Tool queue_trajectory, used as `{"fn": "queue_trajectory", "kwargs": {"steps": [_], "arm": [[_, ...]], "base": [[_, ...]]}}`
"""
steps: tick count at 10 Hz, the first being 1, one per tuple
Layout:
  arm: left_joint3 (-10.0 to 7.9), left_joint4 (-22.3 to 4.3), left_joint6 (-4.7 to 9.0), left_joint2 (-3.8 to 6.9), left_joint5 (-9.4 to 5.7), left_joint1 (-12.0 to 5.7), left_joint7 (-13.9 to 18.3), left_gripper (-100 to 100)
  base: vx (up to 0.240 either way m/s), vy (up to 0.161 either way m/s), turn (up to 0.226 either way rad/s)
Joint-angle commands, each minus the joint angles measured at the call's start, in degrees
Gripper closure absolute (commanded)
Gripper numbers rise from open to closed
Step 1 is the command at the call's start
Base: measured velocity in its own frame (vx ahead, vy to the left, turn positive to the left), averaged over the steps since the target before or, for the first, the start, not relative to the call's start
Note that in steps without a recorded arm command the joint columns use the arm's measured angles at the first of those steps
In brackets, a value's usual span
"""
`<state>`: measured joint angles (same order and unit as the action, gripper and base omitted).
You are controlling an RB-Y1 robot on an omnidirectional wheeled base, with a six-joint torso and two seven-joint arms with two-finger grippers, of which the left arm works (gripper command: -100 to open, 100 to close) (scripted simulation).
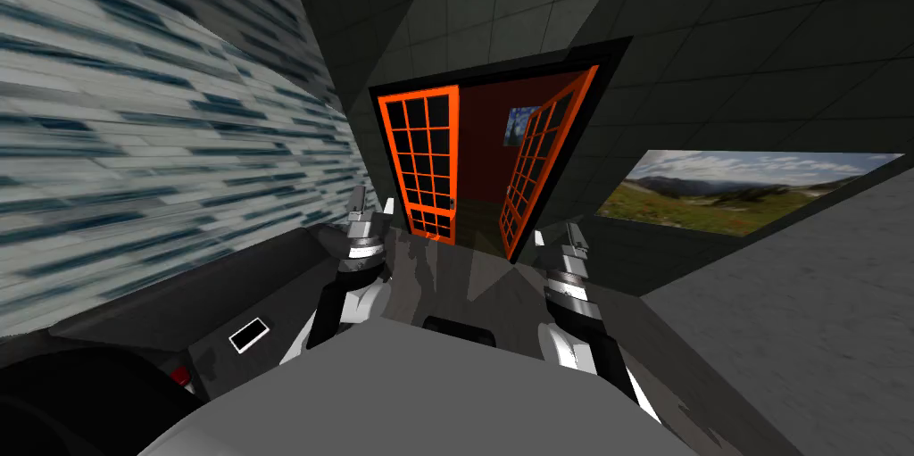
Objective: Push the door open
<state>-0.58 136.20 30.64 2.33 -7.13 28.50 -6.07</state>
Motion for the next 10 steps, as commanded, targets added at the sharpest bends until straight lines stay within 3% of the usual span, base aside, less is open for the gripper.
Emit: {"fn": "queue_trajectory", "kwargs": {"steps": [1,10], "arm": [[0.61,-2.04,1.26,0.48,-1.38,0.19,1.93,-100],[3.59,-11.97,7.4,2.05,-8.08,1.14,11.34,-100]], "base": [[0.074,0.021,-0.225],[0.119,0.035,-0.147]]}}
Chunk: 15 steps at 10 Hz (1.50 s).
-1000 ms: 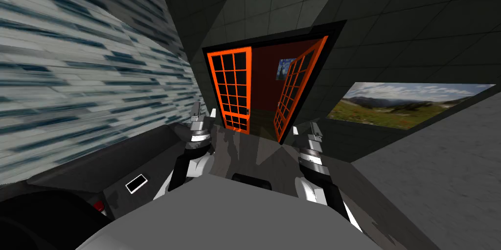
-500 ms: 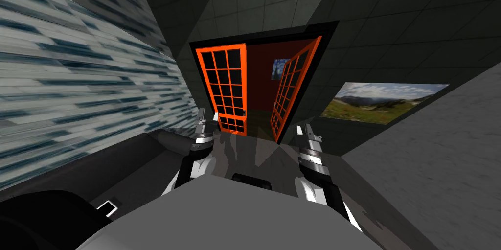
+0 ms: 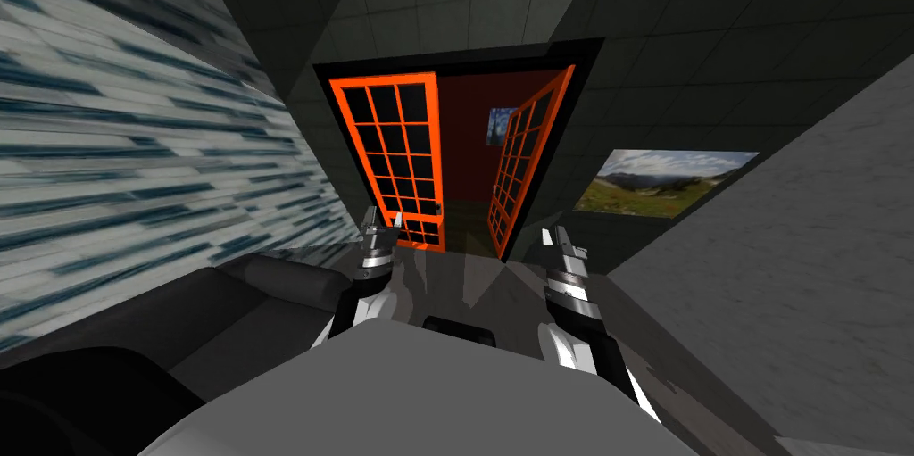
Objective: Push the door open
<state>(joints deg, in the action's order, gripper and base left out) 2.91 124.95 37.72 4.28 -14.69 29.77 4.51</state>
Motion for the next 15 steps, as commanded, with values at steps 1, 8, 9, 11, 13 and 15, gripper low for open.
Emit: {"fn": "queue_trajectory", "kwargs": {"steps": [1,8,9,11,13,15], "arm": [[0.41,-1.73,0.94,0.2,-1.2,-0.03,1.72,-100],[2.96,-10.23,6.2,0.92,-6.94,0.78,9.78,-100],[3.3,-11.35,6.89,1.0,-7.69,0.89,10.83,-100],[4.01,-13.71,8.36,1.1,-9.29,1.11,13.07,-100],[4.72,-16.09,9.82,1.21,-10.89,1.34,15.32,-100],[5.44,-18.48,11.31,1.29,-12.51,1.57,17.59,-100]], "base": [[0.084,0.054,-0.159],[0.101,0.054,-0.152],[0.082,0.033,-0.14],[0.094,0.059,-0.167],[0.082,0.058,-0.149],[0.072,0.065,-0.154]]}}
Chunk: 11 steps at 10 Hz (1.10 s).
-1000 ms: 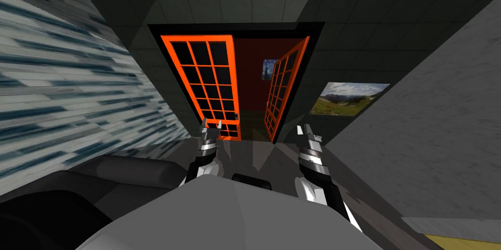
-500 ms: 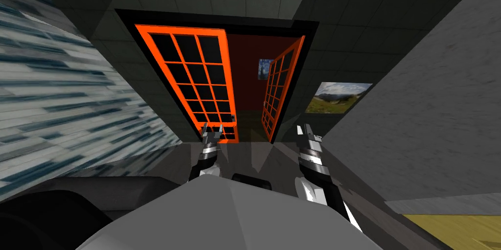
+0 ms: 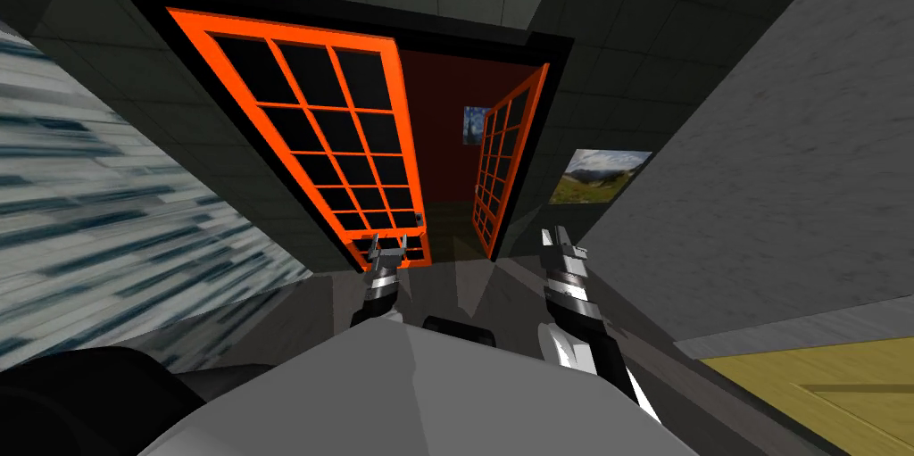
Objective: Push the door open
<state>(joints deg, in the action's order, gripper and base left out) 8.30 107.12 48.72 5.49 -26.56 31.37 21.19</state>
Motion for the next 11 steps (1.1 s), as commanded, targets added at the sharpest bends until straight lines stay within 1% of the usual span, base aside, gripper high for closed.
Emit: {"fn": "queue_trajectory", "kwargs": {"steps": [1,6,11], "arm": [[0.42,-1.88,1.07,0.11,-1.47,0.08,2.06,-100],[2.25,-7.98,4.85,0.18,-5.59,0.67,7.85,-100],[4.07,-14.04,8.59,0.12,-9.68,1.24,13.58,-100]], "base": [[0.066,0.083,-0.187],[0.083,0.061,-0.158],[0.073,0.08,-0.16]]}}
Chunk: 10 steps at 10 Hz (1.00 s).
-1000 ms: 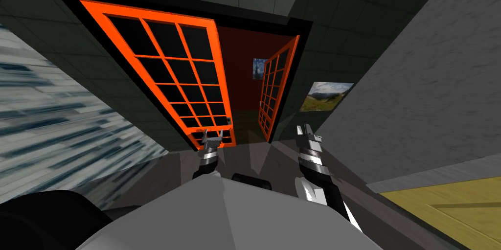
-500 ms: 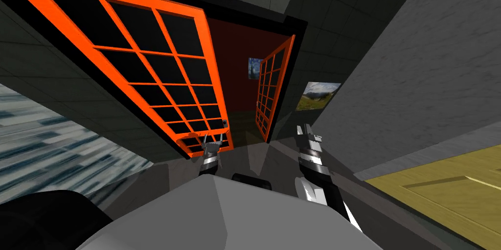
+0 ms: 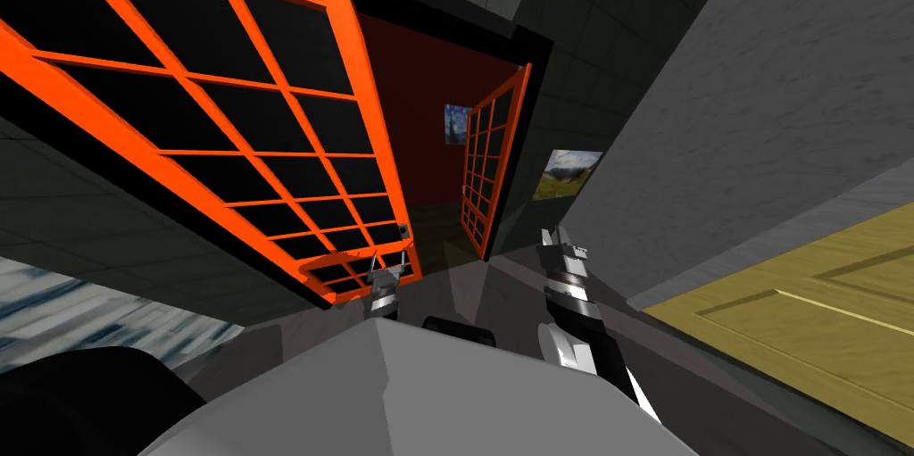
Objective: Push the door open
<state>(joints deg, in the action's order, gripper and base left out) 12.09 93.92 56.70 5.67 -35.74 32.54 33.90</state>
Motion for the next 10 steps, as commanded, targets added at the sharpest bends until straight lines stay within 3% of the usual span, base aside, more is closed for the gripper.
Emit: {"fn": "queue_trajectory", "kwargs": {"steps": [1,10], "arm": [[0.63,-2.03,1.34,-0.09,-1.29,0.18,2.0,-100],[3.67,-12.14,7.6,-0.56,-8.12,1.15,11.58,-100]], "base": [[0.066,0.078,-0.166],[0.062,0.079,-0.144]]}}
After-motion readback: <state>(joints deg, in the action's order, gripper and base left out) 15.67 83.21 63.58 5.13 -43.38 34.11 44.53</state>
